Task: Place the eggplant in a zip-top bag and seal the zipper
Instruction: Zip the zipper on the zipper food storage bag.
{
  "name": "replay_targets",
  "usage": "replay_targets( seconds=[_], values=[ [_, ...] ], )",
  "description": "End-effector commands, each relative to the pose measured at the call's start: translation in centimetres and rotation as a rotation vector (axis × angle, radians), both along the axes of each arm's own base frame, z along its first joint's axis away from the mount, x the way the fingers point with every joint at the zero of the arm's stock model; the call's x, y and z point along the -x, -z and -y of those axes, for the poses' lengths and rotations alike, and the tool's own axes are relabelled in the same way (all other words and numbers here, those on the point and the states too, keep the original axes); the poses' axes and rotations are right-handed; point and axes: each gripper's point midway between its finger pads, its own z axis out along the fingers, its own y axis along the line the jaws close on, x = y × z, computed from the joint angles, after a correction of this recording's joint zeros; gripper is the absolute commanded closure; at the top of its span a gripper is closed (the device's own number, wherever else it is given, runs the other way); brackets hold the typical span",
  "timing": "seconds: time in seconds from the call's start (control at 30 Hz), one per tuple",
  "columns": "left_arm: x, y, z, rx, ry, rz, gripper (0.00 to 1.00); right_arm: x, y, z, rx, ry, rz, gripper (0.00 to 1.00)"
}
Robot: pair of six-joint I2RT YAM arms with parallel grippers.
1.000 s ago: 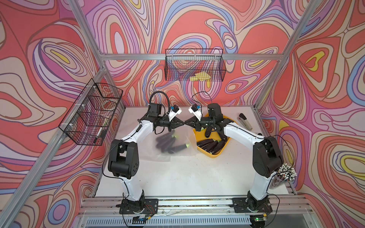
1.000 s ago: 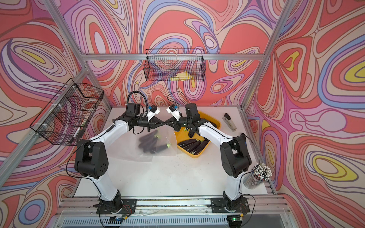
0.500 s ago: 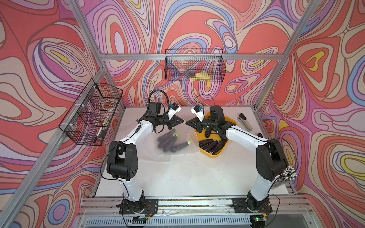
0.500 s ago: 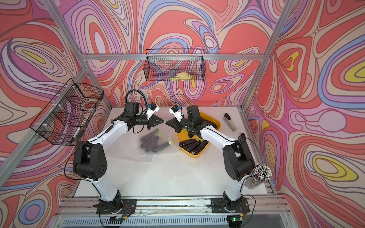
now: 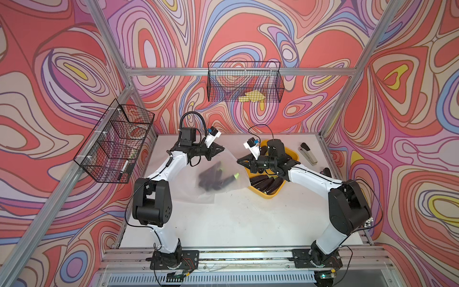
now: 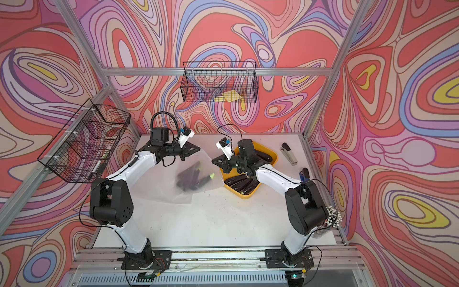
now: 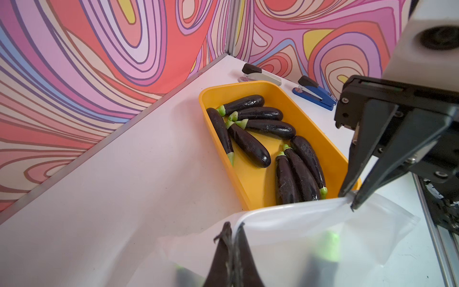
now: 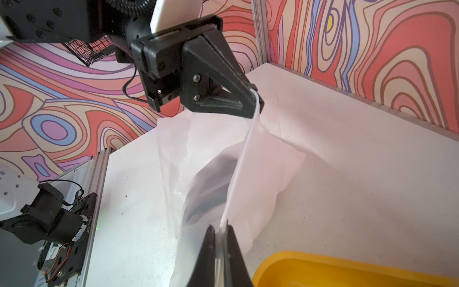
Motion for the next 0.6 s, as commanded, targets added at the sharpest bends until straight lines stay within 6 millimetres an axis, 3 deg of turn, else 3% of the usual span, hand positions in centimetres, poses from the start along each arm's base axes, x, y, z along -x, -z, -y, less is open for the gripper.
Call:
replay_targets(
  seconds=[0.0, 0.57],
  values=[
    [-5.8, -4.9, -7.2, -0.079, -0.304, 0.232, 1.00, 4.0, 2.5, 0.8, 0.032, -0.061, -0.186, 1.00],
    [-5.8, -4.8, -7.5, -0.069, -0.305, 0.228, 1.00, 7.5, 4.5, 3.3, 0.073, 0.004, -0.276, 1.00]
  ],
)
